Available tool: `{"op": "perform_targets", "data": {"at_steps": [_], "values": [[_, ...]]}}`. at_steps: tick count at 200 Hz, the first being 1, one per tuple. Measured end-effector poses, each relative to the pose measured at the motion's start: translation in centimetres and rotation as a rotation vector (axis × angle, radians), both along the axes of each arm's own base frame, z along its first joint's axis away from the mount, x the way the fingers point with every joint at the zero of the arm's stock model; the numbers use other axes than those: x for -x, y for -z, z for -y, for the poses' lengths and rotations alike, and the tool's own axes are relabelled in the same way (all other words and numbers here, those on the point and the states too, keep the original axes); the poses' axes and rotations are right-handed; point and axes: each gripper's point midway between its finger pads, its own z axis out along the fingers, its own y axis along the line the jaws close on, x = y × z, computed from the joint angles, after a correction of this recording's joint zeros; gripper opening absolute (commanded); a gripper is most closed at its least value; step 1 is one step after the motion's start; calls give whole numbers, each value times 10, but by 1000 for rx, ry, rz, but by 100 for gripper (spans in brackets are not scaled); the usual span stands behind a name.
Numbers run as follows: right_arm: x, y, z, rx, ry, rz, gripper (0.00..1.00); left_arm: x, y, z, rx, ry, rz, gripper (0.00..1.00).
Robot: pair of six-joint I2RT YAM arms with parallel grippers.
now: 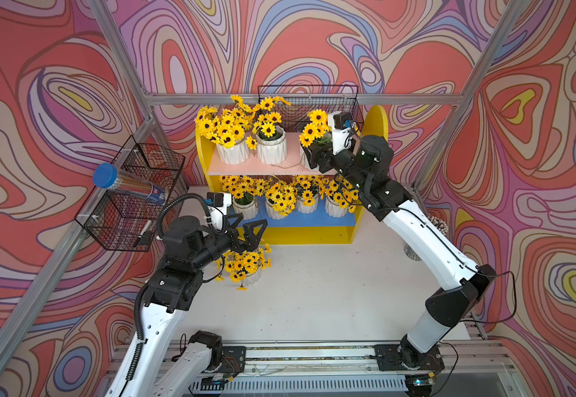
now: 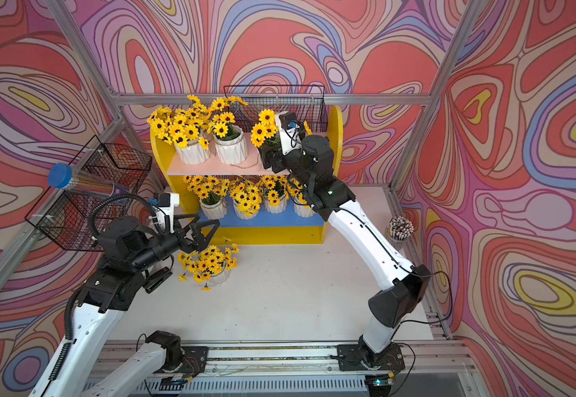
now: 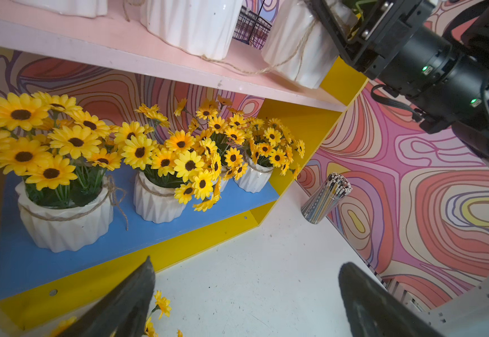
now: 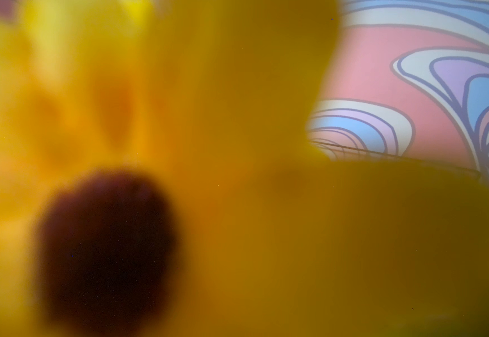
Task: Take the sunflower pots off the shelves
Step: Pick up the sunflower pot from the shelf.
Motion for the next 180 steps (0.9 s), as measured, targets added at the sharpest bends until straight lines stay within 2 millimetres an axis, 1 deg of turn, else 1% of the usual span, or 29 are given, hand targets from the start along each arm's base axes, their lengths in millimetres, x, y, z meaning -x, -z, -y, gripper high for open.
{"op": "perform_targets", "data": {"at_steps": [26,52,65,82,99,122,139,155,180], "values": [[31,-3,-8,2,-43,12,0,5,-1,-2,-1,-7,0,100],[70,-11,-25,8,-112,45,0,10,-2,-4,-1,-10,6,100],[86,-13,-32,10,-141,61,0,12,-3,-5,-1,-10,5,100],[101,-9,-33,14,-162,66,0,16,0,-6,-7,-13,-9,100],[111,-2,-33,20,-171,59,0,19,2,-7,-10,-13,-17,100],[123,13,-36,36,-182,41,0,25,4,-7,-5,-4,-31,96],[133,30,-41,51,-201,23,0,29,9,-3,10,20,-52,95],[141,52,-44,74,-215,-3,0,31,27,2,30,45,-103,94],[147,94,-44,104,-221,-66,0,33,67,14,45,87,-228,92]]}}
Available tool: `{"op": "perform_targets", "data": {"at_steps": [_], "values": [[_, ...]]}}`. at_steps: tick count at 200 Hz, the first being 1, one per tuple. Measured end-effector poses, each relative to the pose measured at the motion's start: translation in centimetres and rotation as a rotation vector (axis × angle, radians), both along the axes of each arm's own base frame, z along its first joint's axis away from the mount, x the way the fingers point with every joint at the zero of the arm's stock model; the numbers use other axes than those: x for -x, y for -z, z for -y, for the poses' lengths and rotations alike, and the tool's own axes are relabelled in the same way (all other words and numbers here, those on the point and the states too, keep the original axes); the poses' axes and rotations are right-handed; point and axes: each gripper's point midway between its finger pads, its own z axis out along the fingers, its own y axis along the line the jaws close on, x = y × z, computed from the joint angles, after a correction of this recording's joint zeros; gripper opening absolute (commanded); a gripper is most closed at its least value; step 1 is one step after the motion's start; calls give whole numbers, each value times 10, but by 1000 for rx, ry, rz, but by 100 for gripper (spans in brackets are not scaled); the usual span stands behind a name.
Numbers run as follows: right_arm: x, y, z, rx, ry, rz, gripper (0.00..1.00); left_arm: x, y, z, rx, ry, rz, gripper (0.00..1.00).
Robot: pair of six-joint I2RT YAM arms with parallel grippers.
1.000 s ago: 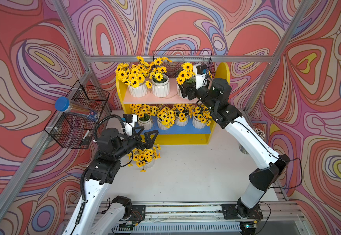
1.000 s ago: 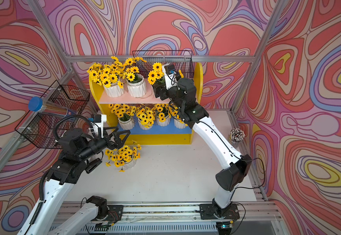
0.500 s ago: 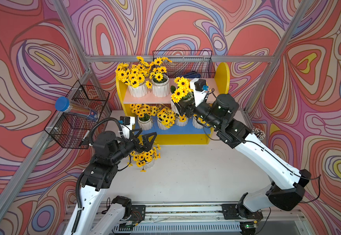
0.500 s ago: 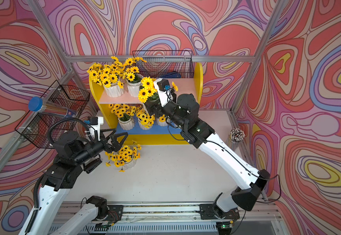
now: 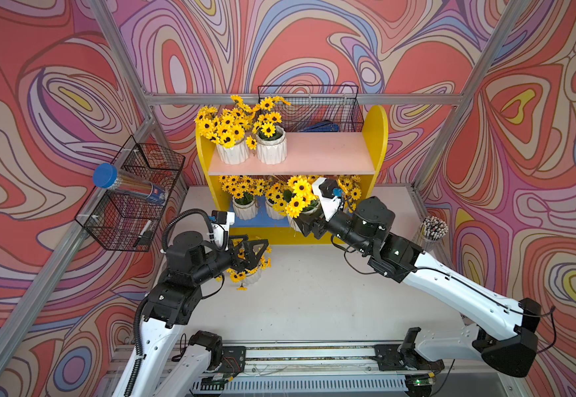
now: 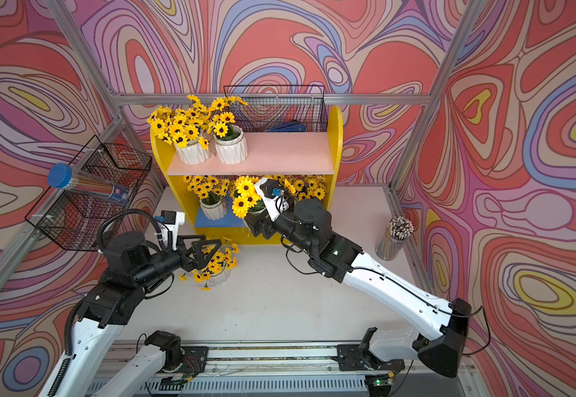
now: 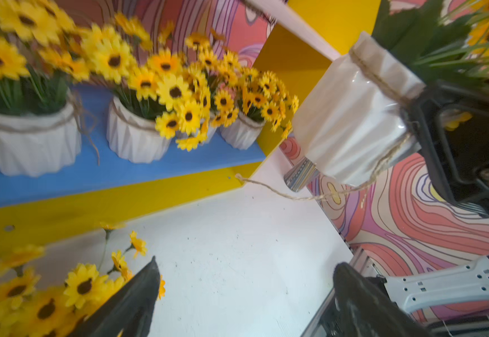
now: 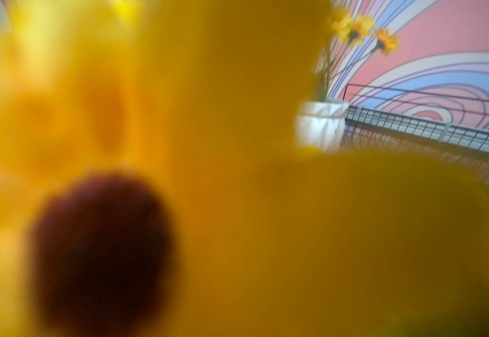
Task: Take the sunflower pots off the shelves
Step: Pick up the sunflower pot from the shelf, then place the sunflower pot at the center of the board.
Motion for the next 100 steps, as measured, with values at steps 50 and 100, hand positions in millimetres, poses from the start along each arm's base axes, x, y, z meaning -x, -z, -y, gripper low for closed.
{"op": "perform_targets", "data": {"at_steps": [50,100], "values": [[7,86,4,48,10,-140,0,9,14,13,-19,49,-43,96],[13,163,10,63,21,-254,0,7,-1,10,-38,39,-11,94]]}}
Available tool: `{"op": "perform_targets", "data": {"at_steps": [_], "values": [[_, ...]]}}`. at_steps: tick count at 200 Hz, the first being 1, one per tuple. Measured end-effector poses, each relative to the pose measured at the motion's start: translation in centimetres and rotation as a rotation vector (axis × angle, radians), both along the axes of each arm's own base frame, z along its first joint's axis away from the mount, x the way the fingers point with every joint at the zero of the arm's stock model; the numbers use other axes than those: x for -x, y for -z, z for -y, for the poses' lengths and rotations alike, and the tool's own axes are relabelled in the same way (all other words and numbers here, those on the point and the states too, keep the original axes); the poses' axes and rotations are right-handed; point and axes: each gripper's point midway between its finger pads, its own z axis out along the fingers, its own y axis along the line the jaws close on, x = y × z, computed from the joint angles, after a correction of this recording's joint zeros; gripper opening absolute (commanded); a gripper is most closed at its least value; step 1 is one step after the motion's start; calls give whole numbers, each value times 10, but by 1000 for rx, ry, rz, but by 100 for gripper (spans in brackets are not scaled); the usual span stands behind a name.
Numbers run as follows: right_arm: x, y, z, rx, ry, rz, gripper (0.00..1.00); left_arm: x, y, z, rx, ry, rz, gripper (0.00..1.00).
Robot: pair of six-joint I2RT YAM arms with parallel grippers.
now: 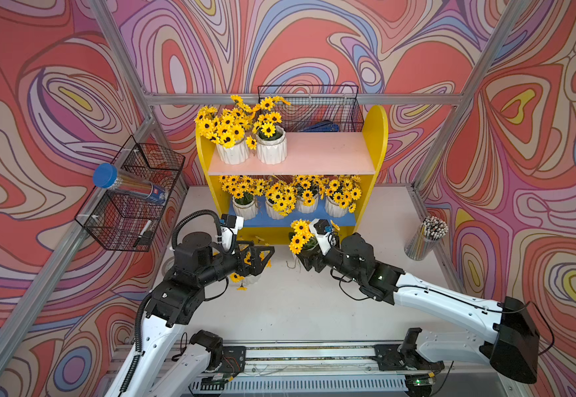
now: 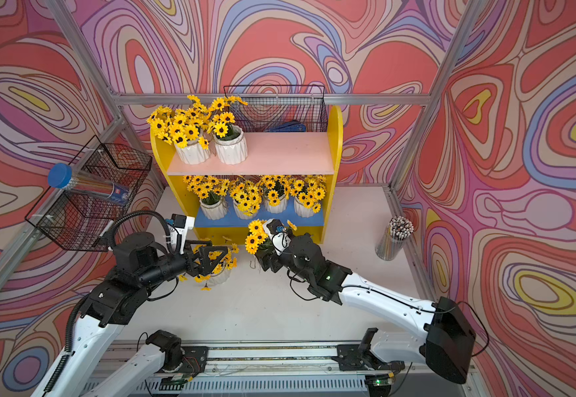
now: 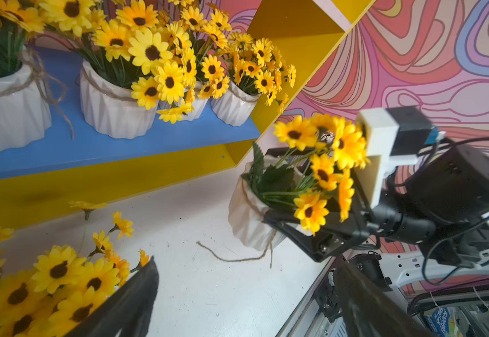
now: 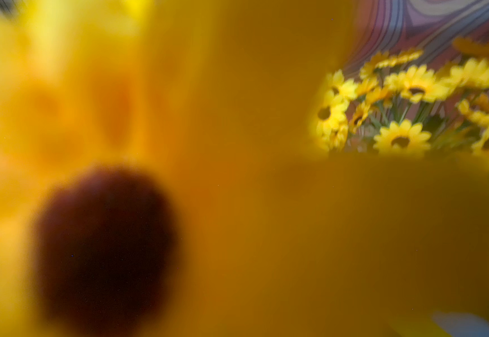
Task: Take the sunflower pots off the shelves
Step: Place the sunflower pot at the center of the board.
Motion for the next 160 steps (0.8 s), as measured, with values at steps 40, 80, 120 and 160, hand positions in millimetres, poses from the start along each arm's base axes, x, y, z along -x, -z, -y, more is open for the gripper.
{"op": "perform_targets", "data": {"at_steps": [40,80,120,160], "values": [[-3,59,-10,-2,5,-72,0,-4,21,1,-8,-10,-67,94],[-4,115,-32,13,-3,-110,0,-3,14,0,17,-20,-56,94],[0,159,-59,26,-15,-91,0,-6,12,-1,26,-39,-46,94],[-1,161,-76,-38,-8,-34,0,-7,14,-2,34,-52,-46,94]]}}
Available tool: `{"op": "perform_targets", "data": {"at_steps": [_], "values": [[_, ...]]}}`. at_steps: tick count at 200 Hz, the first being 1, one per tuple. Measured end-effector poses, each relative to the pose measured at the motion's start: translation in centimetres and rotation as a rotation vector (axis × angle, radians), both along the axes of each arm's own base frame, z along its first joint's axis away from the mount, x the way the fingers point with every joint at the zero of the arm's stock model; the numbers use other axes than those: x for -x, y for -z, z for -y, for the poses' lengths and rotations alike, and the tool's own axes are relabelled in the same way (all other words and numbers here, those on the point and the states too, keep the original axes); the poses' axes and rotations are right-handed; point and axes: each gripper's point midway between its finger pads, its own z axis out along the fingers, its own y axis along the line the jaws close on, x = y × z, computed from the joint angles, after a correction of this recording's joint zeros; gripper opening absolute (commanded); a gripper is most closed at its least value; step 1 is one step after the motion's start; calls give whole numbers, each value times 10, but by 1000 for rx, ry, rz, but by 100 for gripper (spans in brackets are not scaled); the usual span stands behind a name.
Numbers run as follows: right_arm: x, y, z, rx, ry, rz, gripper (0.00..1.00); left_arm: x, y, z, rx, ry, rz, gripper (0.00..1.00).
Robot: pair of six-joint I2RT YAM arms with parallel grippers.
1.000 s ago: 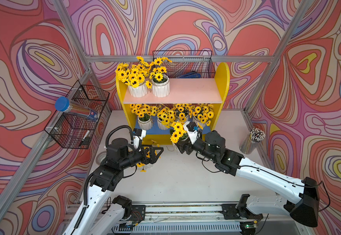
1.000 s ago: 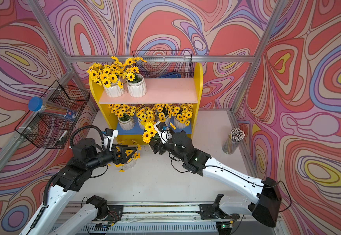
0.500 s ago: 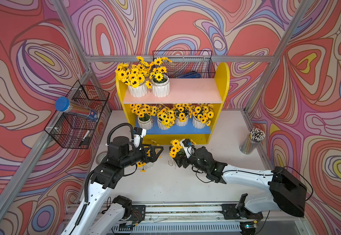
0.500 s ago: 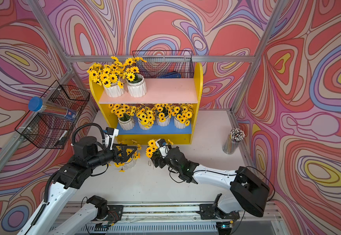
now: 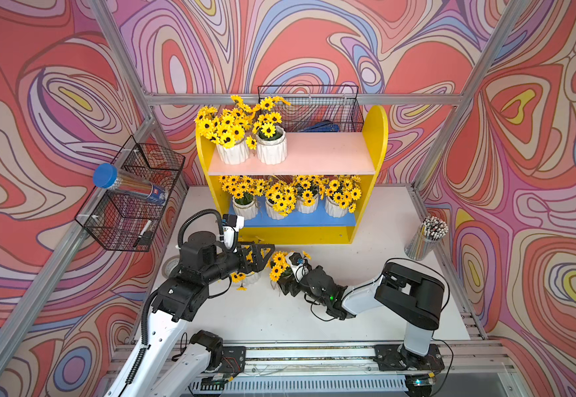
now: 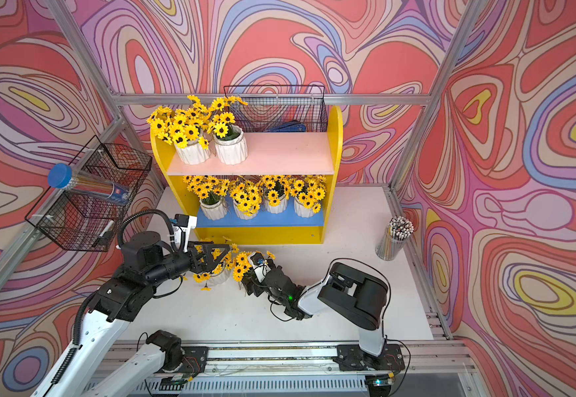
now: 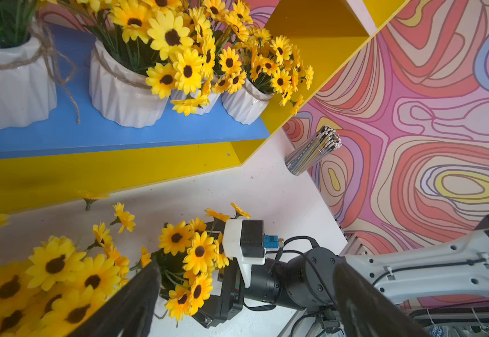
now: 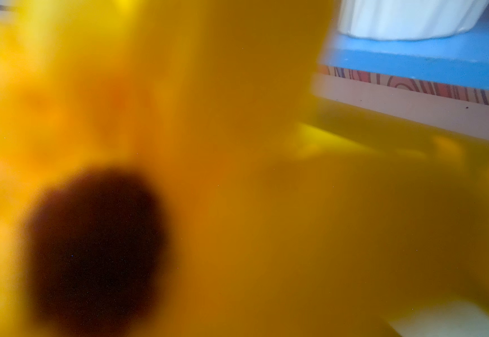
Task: Take the sunflower pots off the shelves
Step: Place the sunflower pot at the center of the board.
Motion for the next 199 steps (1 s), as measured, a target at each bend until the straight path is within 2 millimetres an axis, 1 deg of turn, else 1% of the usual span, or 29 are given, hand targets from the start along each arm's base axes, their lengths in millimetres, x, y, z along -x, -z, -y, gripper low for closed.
{"op": "perform_targets", "data": {"at_steps": [20,48,76,111,140,150,160,173,199], "values": [[1,1,-7,-31,2,20,0,0,7,-1,-1,-9,-10,94],[2,2,-10,-65,13,38,0,-1,13,-2,1,-18,-16,94],[0,4,-13,-97,26,54,0,-3,9,-2,8,-20,1,94],[-7,8,-24,-143,37,84,0,-5,6,-1,13,-23,19,94],[-11,9,-25,-172,61,114,0,-5,5,-1,16,-23,27,94],[-12,9,-26,-180,68,121,5,-5,5,-2,16,-24,27,94],[-12,9,-25,-183,73,128,16,-5,6,-2,16,-26,27,94],[-11,9,-25,-183,76,136,23,-4,5,-2,17,-26,31,94],[-10,10,-25,-173,81,143,45,-1,3,-4,21,-32,47,94]]}}
